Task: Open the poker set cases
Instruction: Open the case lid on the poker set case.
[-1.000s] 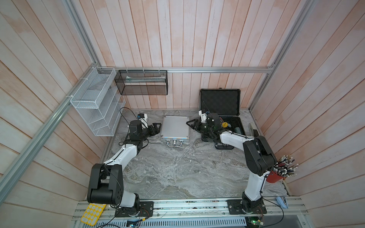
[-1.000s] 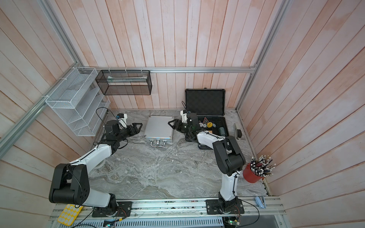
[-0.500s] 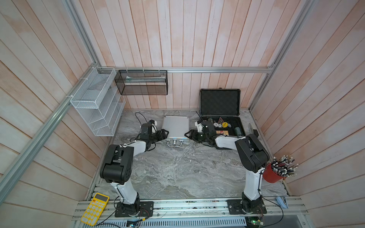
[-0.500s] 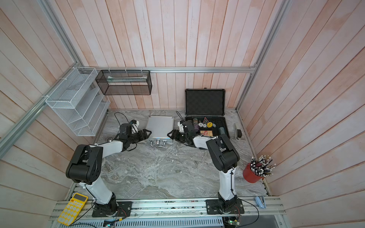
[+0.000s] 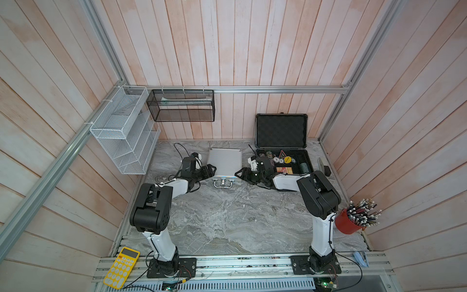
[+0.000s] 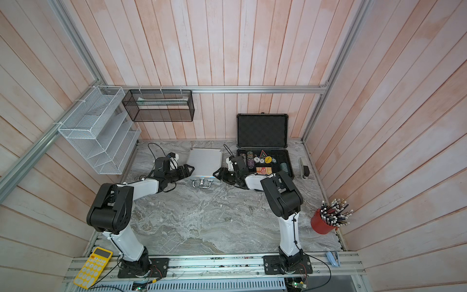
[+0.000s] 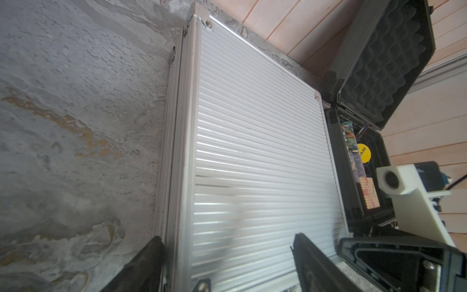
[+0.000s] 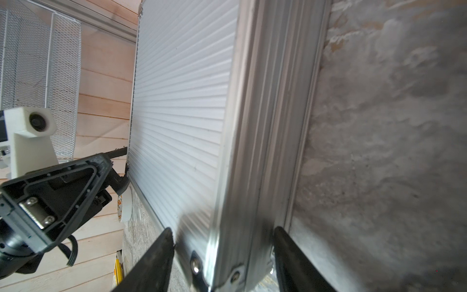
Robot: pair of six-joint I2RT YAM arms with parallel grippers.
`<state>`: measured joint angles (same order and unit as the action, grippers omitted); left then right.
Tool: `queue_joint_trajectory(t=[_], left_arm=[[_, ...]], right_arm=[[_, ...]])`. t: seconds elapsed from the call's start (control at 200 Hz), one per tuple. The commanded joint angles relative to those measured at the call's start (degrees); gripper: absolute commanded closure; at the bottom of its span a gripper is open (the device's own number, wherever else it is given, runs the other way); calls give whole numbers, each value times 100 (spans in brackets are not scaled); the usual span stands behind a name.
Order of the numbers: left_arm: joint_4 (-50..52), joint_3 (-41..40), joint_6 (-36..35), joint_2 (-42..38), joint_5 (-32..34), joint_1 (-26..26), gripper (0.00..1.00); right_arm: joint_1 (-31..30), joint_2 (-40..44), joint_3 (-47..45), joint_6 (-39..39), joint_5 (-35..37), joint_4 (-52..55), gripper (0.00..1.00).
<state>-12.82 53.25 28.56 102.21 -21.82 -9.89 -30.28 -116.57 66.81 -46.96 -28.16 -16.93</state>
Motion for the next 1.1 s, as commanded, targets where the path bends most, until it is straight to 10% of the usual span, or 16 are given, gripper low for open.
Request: queue_joint_trajectory(t=[0.0,1.095], left_arm=[[-164,251,34,-200,-432,-259,18],[-39,218,-73,-572,-353,-347,18]], right_arm=[[-92,205,231,-33,-172,-15,37],[20,552,198,-79,-93,345,37]])
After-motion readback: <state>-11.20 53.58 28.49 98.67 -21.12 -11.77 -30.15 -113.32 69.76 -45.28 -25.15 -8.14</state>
